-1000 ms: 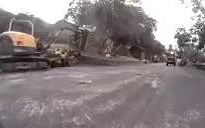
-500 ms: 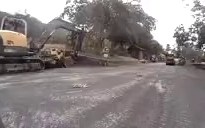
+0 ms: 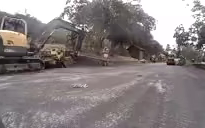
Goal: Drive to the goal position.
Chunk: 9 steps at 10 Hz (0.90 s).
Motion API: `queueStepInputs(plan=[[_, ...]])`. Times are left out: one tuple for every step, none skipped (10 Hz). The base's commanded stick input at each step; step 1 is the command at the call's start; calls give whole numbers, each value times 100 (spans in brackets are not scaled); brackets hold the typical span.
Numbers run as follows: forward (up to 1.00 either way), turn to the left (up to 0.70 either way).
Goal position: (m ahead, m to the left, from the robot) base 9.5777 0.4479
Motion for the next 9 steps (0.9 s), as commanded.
queueStepInputs(plan=[[70, 0], [70, 0], [70, 0], [70, 0], [70, 0], [70, 0], [70, 0], [70, 0], [70, 0]])
